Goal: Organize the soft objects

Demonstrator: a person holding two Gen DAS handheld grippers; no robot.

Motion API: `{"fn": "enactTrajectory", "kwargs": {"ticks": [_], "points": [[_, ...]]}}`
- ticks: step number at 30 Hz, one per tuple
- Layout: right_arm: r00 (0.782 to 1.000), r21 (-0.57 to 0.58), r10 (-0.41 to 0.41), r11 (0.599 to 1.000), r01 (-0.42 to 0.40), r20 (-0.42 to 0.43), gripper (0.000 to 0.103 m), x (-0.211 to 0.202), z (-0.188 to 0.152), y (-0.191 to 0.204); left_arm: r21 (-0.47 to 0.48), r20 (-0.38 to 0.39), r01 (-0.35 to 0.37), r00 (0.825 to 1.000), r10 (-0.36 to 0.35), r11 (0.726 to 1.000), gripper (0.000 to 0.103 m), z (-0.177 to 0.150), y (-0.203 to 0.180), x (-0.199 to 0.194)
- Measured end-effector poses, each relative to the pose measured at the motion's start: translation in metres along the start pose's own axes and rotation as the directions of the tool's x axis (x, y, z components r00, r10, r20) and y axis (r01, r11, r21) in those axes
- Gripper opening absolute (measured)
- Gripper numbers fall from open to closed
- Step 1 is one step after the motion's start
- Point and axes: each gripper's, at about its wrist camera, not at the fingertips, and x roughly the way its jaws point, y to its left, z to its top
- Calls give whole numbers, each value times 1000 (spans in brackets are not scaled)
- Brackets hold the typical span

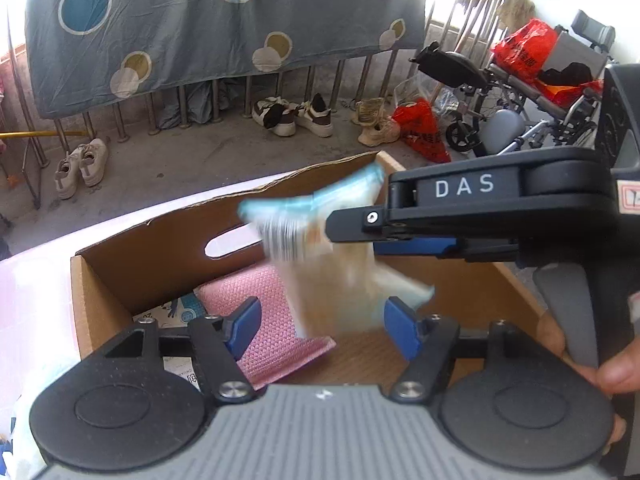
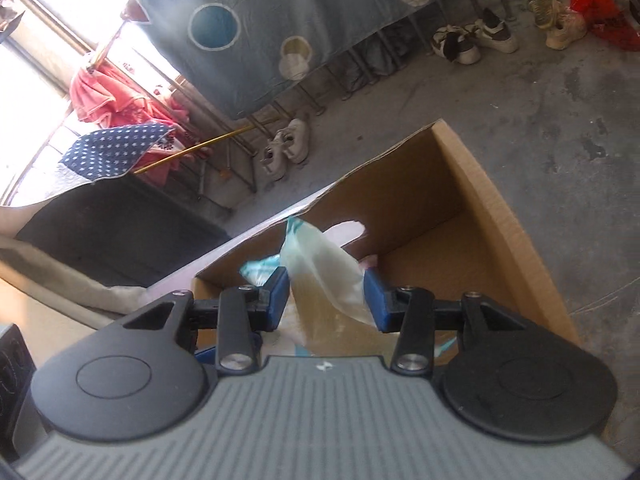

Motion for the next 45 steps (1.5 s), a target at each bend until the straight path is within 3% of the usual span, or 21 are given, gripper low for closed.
{"fn": "enactTrajectory", "kwargs": {"ticks": [6,12,15,18,20,24,29,32,37,45], "points": [[999,-51,-36,998,37,22,41,7,-4,-2,18,10,-20,1000,20,1000,69,-6,8,-8],[999,-103,-47,994,45,-11,40,21,-1,20,-8,48,-60,997,61,998,68,-12,28,-43],[996,-71,-62,996,57,-63,39,44,-1,21,-23,77,-94,992,96,995,68,-16,44,-66],[983,-56,-142,989,136,-119,38,78,-8,8,-43,99,-128,986,132,991,68,-20,60,-84],[979,-52,-162,986,157,-123,31,92,-13,3,-56,103,-143,984,148,988,68,-23,70,-93],[980,3,-155,988,157,-126,32,96,-12,4,-87,112,-163,979,172,983,68,-25,88,-107],[994,56,-57,997,62,-88,34,59,-14,19,-126,132,-165,975,181,978,69,-37,100,-129],[998,64,42,997,-39,-44,43,17,-20,32,-149,153,-166,970,188,975,74,-52,100,-149],[987,37,160,986,-160,-5,53,-47,-47,56,-179,209,-162,958,198,970,90,-88,97,-186],[967,-34,255,966,-256,-19,56,-99,-109,111,-198,175,-202,955,238,959,91,-152,112,-222]]}}
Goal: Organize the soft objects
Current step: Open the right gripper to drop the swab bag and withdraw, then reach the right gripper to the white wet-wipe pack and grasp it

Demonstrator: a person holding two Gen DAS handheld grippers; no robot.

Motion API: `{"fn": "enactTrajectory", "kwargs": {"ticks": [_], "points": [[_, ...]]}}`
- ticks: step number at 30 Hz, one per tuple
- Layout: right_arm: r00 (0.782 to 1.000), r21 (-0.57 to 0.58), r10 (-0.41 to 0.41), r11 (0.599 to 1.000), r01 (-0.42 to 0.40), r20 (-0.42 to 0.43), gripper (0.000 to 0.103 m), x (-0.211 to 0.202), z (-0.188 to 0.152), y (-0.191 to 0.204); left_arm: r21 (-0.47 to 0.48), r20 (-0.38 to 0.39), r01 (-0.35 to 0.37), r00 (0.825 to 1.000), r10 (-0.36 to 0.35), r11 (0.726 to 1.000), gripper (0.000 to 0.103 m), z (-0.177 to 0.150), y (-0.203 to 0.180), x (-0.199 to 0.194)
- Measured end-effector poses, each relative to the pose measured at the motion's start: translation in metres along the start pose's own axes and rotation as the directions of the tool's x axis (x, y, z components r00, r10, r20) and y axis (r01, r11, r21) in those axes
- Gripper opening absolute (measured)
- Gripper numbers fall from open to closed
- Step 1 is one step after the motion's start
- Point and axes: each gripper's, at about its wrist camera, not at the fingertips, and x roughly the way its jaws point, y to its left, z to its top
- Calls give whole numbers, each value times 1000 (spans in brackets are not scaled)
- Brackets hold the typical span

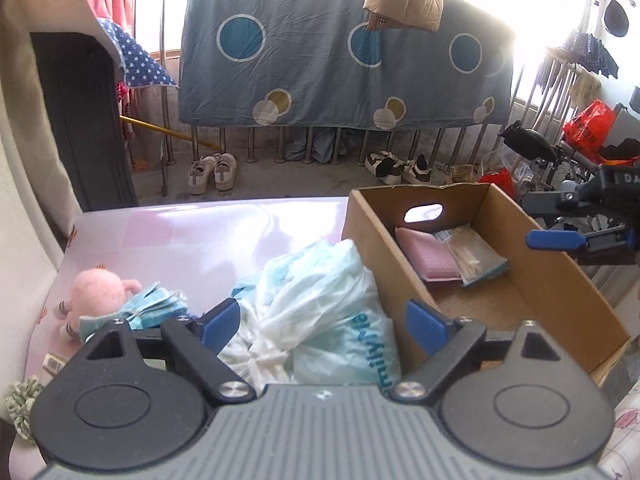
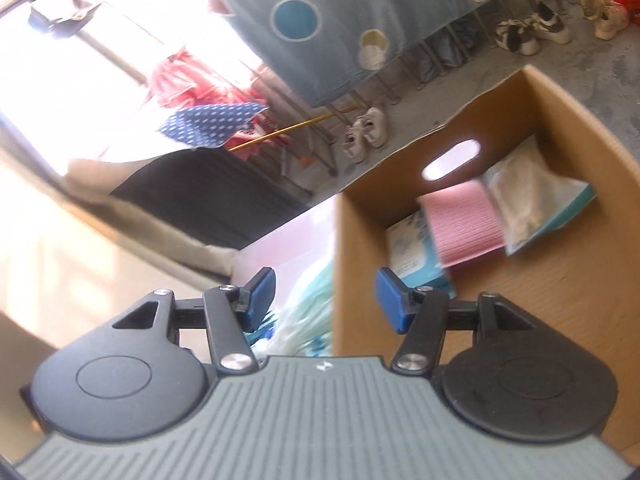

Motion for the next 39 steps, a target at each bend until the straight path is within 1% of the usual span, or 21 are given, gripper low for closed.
{"fn": "enactTrajectory", "kwargs": {"ticks": [2,5,8,10,12,15,19,27,30,34,37,39], "points": [[1000,-23,19,1000,-19,-8,57,2,-13,17,-8,-16,-13,1000,13,1000,91,-12,14,-7],[998,-42,44,998,-45,-41,59,15,-35,40,-19,-34,-43,999,42,999,91,-29,36,-19],[995,-55,65,996,-70,-80,59,32,-54,60,-44,-48,-51,998,49,998,94,-44,56,-32],[991,-51,87,994,-93,-105,60,44,-66,72,-70,-44,-57,998,54,996,97,-53,70,-41],[986,-47,101,993,-108,-131,60,56,-76,82,-93,-32,-74,997,71,993,103,-61,83,-51],[980,-51,110,992,-120,-164,61,70,-90,98,-127,-11,-84,996,84,988,103,-71,102,-65],[973,-62,120,989,-134,-196,61,86,-101,115,-181,-2,-70,998,70,981,103,-79,125,-76],[967,-60,123,988,-140,-223,62,105,-113,135,-229,-1,-103,994,106,968,103,-97,163,-94],[966,-62,122,988,-139,-229,62,107,-118,139,-221,19,-131,990,139,966,103,-107,173,-100],[963,-56,122,989,-139,-240,62,112,-122,140,-194,28,-189,980,198,963,103,-117,183,-103],[959,-42,123,990,-138,-257,63,121,-127,139,-164,44,-239,967,249,957,103,-122,184,-105],[955,-36,122,990,-136,-269,63,127,-129,138,-145,54,-260,961,270,955,103,-124,184,-105]]}}
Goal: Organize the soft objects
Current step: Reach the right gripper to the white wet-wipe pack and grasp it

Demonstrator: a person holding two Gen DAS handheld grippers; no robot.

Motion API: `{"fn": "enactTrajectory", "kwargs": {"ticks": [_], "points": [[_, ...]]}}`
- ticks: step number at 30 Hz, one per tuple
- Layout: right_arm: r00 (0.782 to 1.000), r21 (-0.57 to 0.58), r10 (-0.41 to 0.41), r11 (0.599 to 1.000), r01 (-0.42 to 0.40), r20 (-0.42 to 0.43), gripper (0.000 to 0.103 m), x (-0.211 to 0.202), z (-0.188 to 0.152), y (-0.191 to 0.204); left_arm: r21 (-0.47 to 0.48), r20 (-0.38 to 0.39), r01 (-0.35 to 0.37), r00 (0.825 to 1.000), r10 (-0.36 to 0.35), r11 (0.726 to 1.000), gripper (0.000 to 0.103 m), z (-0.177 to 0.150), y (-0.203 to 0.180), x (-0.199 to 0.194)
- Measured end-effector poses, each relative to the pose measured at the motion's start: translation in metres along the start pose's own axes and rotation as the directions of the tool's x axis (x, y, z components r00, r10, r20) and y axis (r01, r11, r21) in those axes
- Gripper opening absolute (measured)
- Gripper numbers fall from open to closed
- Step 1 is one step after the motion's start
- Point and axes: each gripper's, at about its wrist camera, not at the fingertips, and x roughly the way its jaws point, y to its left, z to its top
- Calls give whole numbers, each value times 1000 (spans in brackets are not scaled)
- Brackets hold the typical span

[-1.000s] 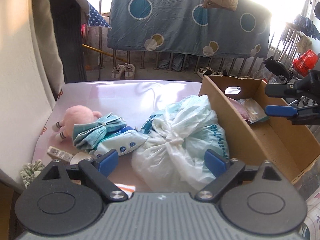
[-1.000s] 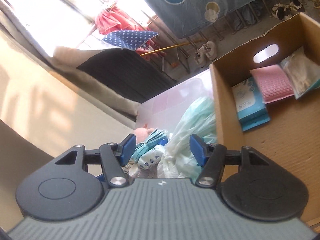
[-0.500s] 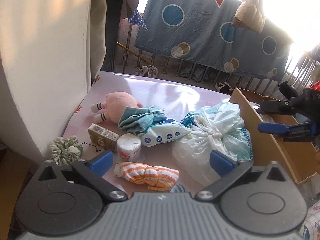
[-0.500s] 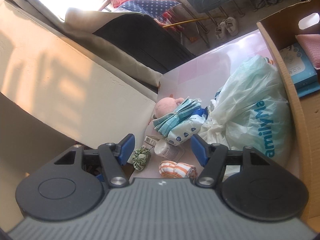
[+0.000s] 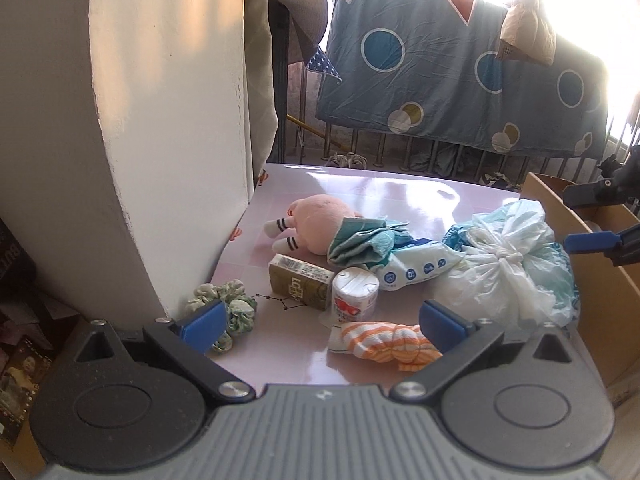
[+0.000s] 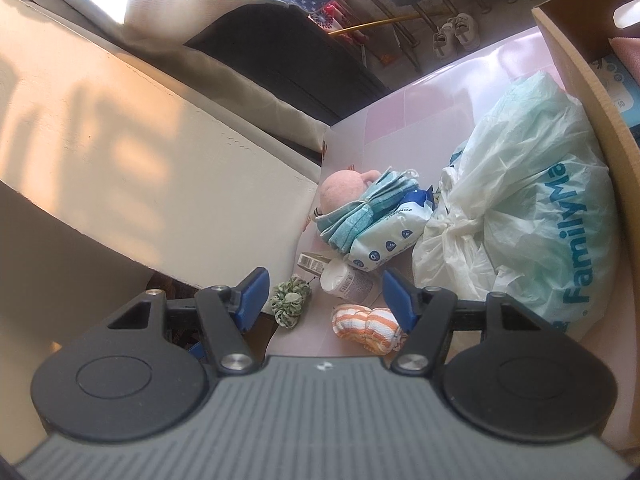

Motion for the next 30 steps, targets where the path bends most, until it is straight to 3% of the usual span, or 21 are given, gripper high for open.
{"fn": "enactTrajectory", "kwargs": {"ticks": [7,19,24,30], "points": [[999,13,10,1000,-10,-30,63,16,-4,0,57,33,-20,999,18,998,103,-2,-9,1],[998,74,4,997,0,-60,63,43,-3,-15,188,69,17,997,-31,982,100,-4,-45,18],[998,124,-8,992,15,-55,58,62,9,-26,245,64,55,995,-73,968,94,5,-63,39],[995,234,-22,971,43,-93,53,103,31,-43,315,16,77,996,-86,946,71,12,-84,84]]}}
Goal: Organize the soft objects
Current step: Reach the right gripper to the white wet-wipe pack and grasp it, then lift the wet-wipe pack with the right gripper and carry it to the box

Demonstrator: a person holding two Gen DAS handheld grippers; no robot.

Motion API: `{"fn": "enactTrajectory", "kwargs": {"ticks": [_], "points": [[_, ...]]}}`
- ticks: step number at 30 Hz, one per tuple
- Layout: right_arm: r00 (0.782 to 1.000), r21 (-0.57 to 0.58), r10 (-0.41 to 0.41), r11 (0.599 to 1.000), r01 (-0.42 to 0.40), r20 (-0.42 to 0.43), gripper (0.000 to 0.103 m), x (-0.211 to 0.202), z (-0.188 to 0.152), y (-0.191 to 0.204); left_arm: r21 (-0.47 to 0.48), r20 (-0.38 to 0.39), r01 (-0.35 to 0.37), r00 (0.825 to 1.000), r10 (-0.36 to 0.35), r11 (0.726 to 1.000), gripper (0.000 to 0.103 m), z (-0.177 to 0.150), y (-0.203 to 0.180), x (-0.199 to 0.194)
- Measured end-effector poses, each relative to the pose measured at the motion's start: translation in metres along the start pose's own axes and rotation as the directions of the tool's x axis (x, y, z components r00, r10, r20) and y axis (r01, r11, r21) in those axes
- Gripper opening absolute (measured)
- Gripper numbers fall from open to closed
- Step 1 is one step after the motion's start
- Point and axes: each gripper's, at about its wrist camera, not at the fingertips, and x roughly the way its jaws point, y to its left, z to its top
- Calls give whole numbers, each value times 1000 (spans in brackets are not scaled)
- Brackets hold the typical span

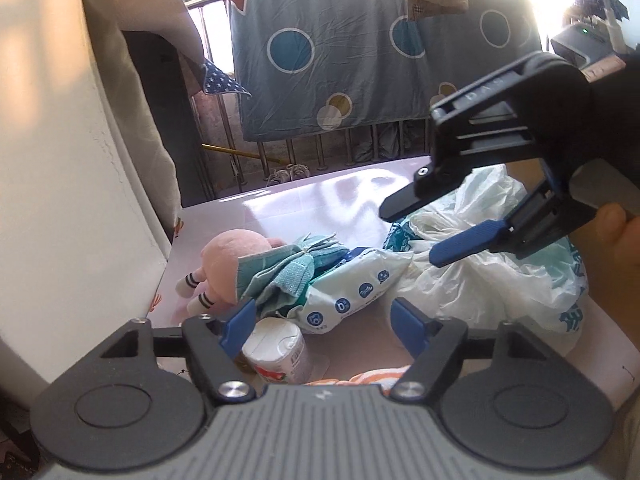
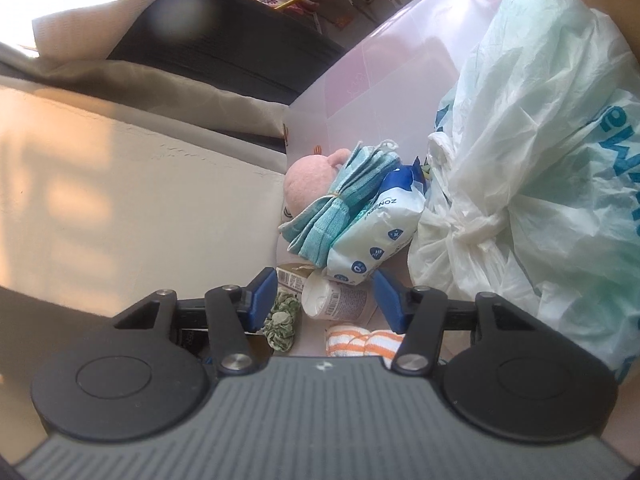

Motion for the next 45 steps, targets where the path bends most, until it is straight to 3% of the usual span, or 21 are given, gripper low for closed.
{"fn": "enactTrajectory", "kwargs": {"ticks": [5,15,21,23,26,32,42,45], "points": [[996,62,-72,995,75,-54,52,36,15,-8,91,-49,-11,999,16,996,57,2,-14,36],[986,107,-131,984,141,-99,54,72,29,-6,238,-111,-65,989,94,969,56,4,-32,83],[987,112,-126,984,137,-100,54,72,29,-2,223,-121,-81,986,110,972,42,4,-28,89],[988,114,-119,985,129,-95,54,69,28,-1,222,-112,-90,987,117,971,30,4,-27,89],[990,114,-113,986,122,-83,54,63,25,1,176,-112,-80,989,100,981,22,6,-22,85],[990,139,-122,981,132,-74,54,59,26,1,-42,-125,1,992,-6,999,18,16,9,74],[975,118,-200,970,211,-100,53,83,24,9,-236,-118,129,980,-160,963,13,18,32,55],[970,89,-229,968,236,-86,43,85,20,9,-263,-115,155,975,-191,952,11,15,34,52]]}}
